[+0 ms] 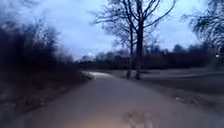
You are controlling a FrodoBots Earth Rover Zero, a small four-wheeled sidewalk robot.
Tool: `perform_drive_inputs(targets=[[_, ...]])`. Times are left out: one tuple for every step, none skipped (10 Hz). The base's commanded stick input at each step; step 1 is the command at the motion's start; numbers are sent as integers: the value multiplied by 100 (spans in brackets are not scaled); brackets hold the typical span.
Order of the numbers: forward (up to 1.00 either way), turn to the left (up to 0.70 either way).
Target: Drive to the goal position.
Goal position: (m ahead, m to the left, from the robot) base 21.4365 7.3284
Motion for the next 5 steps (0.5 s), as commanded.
perform_drive_inputs(targets=[[100, 0], [100, 0], [100, 0], [100, 0], [100, 0]])
